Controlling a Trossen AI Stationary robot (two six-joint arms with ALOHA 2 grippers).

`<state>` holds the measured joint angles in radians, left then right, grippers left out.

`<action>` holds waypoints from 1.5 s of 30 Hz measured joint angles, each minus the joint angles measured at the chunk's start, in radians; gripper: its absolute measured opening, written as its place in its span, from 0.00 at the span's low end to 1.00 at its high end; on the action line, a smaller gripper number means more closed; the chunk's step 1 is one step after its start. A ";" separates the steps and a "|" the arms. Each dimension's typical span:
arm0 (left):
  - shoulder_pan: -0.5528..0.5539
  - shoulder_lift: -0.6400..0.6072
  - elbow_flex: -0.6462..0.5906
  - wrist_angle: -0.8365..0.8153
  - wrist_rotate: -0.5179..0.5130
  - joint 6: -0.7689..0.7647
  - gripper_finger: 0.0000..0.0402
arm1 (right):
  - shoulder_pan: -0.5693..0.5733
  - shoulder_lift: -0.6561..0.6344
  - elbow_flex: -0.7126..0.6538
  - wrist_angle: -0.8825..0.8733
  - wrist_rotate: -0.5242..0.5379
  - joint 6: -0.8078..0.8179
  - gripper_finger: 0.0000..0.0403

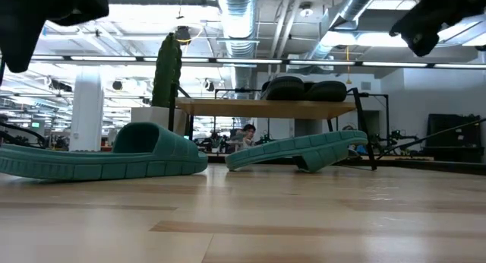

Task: Pick and place slides into the shelf
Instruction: Put the bottom green slipper on the shelf

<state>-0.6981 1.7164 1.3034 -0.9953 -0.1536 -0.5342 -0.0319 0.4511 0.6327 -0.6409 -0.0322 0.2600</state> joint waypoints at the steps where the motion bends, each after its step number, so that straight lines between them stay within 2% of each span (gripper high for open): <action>1: -0.001 0.000 0.009 -0.040 -0.003 0.002 0.36 | 0.000 0.000 0.000 -0.017 0.000 0.000 0.00; 5: 0.005 0.000 0.016 -0.185 -0.019 0.001 0.36 | 0.000 0.000 0.000 -0.064 0.000 -0.001 0.00; 8: 0.011 0.004 0.016 -0.219 -0.019 0.011 0.36 | 0.000 0.000 0.000 -0.064 0.000 -0.006 0.00; 12: 0.011 0.005 0.016 -0.176 -0.019 0.044 0.36 | 0.000 -0.001 0.000 -0.064 0.000 -0.014 0.00; 19: 0.011 0.005 0.017 -0.162 -0.095 0.065 0.36 | 0.000 0.000 0.000 -0.064 0.004 -0.046 0.00; 28: 0.011 0.005 -0.047 -0.109 -0.057 0.104 0.36 | 0.000 0.000 0.000 -0.063 0.005 -0.051 0.00; 33: 0.011 0.005 -0.068 -0.079 -0.069 0.105 0.36 | 0.000 0.000 0.000 -0.063 0.006 -0.051 0.00; 39: 0.011 0.004 -0.130 0.057 -0.053 0.101 0.36 | 0.000 0.000 0.000 -0.063 0.007 -0.051 0.00; 45: 0.011 0.004 -0.171 0.072 -0.075 0.097 0.36 | 0.000 0.000 0.000 -0.063 0.007 -0.051 0.00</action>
<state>-0.6872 1.7206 1.1321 -0.9231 -0.2287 -0.4369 -0.0322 0.4511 0.6327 -0.7037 -0.0254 0.2092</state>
